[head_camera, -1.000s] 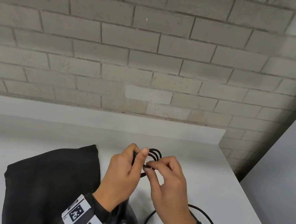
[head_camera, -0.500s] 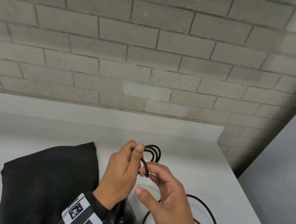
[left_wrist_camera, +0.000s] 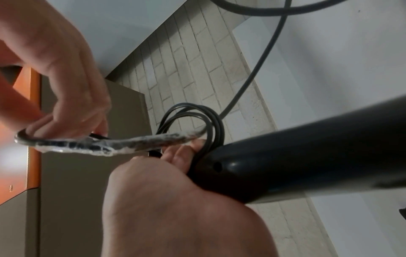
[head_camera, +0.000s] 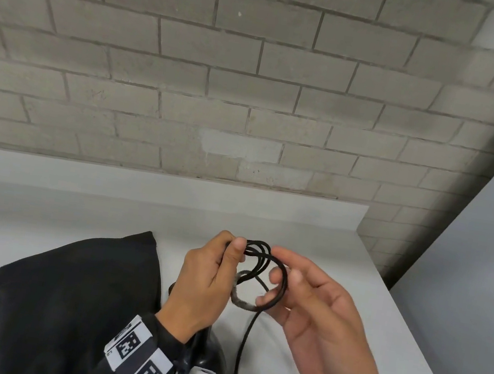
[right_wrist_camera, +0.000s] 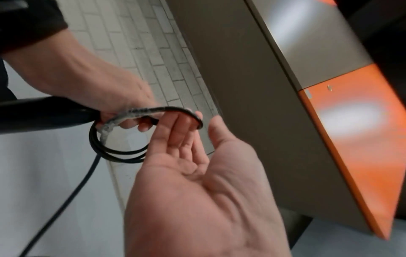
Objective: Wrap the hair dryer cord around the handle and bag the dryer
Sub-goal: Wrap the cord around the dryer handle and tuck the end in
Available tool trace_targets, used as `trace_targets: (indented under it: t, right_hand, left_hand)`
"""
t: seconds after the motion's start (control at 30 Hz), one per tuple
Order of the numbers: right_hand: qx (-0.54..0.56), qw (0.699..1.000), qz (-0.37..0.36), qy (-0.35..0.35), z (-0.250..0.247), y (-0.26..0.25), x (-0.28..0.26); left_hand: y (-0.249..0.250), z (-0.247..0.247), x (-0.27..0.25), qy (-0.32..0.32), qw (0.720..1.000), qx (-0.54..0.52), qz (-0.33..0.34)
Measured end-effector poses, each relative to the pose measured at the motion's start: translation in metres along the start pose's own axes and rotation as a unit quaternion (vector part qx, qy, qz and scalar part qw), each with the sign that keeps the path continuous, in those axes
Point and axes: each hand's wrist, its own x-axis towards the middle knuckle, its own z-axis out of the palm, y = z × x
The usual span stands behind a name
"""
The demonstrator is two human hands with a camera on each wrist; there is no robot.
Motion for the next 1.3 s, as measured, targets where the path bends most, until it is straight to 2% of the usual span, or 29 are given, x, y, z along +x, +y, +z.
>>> trace_targets:
  t: [0.07, 0.1, 0.2, 0.27, 0.33, 0.4, 0.43, 0.5, 0.53, 0.6, 0.63, 0.67, 0.7, 0.8, 0.87, 0.97, 1.03, 1.07, 1.1, 1.13, 1.17, 1.2, 1.23, 1.3]
  right_hand:
    - [0.018, 0.999, -0.023, -0.043, -0.002, 0.003, -0.002]
    - [-0.007, 0.998, -0.041, -0.050, -0.004, 0.008, -0.003]
    - [-0.174, 0.978, -0.104, -0.043, -0.006, 0.030, -0.005]
    - [-0.231, 0.962, -0.142, -0.038, -0.005, 0.044, -0.005]
    - [-0.201, 0.963, -0.178, 0.003, -0.001, 0.057, -0.003]
    - [-0.145, 0.965, -0.196, 0.094, -0.002, 0.069, 0.001]
    - [-0.140, 0.962, -0.195, 0.133, -0.003, 0.076, 0.002]
    - [-0.185, 0.953, -0.182, 0.156, -0.006, 0.086, 0.004]
    - [-0.235, 0.945, -0.177, 0.142, -0.007, 0.090, 0.006]
    - [-0.366, 0.907, -0.178, 0.106, -0.009, 0.097, 0.006]
    - [-0.406, 0.889, -0.186, 0.100, -0.010, 0.099, 0.006]
    - [-0.416, 0.884, -0.190, 0.101, -0.010, 0.097, 0.006]
    - [-0.405, 0.888, -0.188, 0.105, -0.010, 0.094, 0.005]
    - [-0.310, 0.934, -0.162, 0.080, -0.013, 0.084, -0.004]
    - [-0.237, 0.953, -0.167, 0.086, -0.018, 0.078, -0.012]
    - [-0.055, 0.982, -0.143, 0.107, -0.037, 0.064, -0.027]
    - [0.074, 0.989, -0.106, 0.071, -0.051, 0.050, -0.040]
    - [0.089, 0.987, -0.094, 0.099, -0.064, 0.031, -0.047]
    - [0.095, 0.980, -0.066, 0.163, -0.069, 0.014, -0.058]
    - [0.072, 0.978, -0.052, 0.190, -0.072, 0.006, -0.067]
    - [-0.009, 0.981, -0.054, 0.184, -0.079, -0.001, -0.071]
    - [-0.088, 0.984, -0.014, 0.155, -0.082, -0.002, -0.076]
    - [-0.177, 0.968, 0.054, 0.170, -0.088, -0.012, -0.084]
    - [-0.319, 0.922, 0.095, 0.200, -0.087, -0.025, -0.091]
  left_hand:
    - [0.000, 0.000, 0.001, -0.002, 1.000, -0.005, -0.011]
    - [0.000, 0.000, 0.002, -0.005, 1.000, -0.010, -0.015]
    - [0.001, -0.001, 0.003, -0.014, 1.000, -0.012, -0.019]
    - [0.002, -0.001, 0.004, -0.016, 1.000, -0.014, -0.021]
    - [0.001, -0.001, 0.004, -0.019, 0.999, -0.017, -0.025]
    - [0.000, -0.001, 0.004, -0.022, 0.998, -0.037, -0.039]
    - [0.000, -0.002, 0.004, -0.022, 0.998, -0.046, -0.044]
    - [0.000, -0.003, 0.003, -0.022, 0.997, -0.055, -0.051]
    - [0.000, -0.004, 0.003, -0.023, 0.997, -0.059, -0.052]
    - [-0.001, -0.006, 0.002, -0.024, 0.996, -0.063, -0.053]
    - [-0.002, -0.007, 0.002, -0.025, 0.996, -0.064, -0.052]
    - [-0.003, -0.007, 0.002, -0.025, 0.996, -0.065, -0.053]
    - [-0.003, -0.007, 0.002, -0.025, 0.996, -0.068, -0.056]
    - [-0.003, -0.008, 0.001, -0.018, 0.995, -0.075, -0.058]
    - [-0.004, -0.009, 0.001, -0.017, 0.995, -0.076, -0.059]
    - [-0.005, -0.009, 0.000, -0.020, 0.996, -0.071, -0.059]
    - [-0.005, -0.010, 0.000, -0.020, 0.996, -0.066, -0.057]
    - [-0.005, -0.010, 0.001, -0.019, 0.997, -0.061, -0.053]
    - [-0.005, -0.010, 0.001, -0.018, 0.997, -0.056, -0.050]
    - [-0.006, -0.011, 0.001, -0.016, 0.997, -0.054, -0.048]
    - [-0.007, -0.012, 0.001, -0.015, 0.997, -0.055, -0.047]
    - [-0.008, -0.012, 0.001, -0.013, 0.997, -0.056, -0.044]
    - [-0.008, -0.013, 0.002, -0.012, 0.998, -0.052, -0.040]
    - [-0.008, -0.013, 0.002, -0.013, 0.999, -0.037, -0.028]
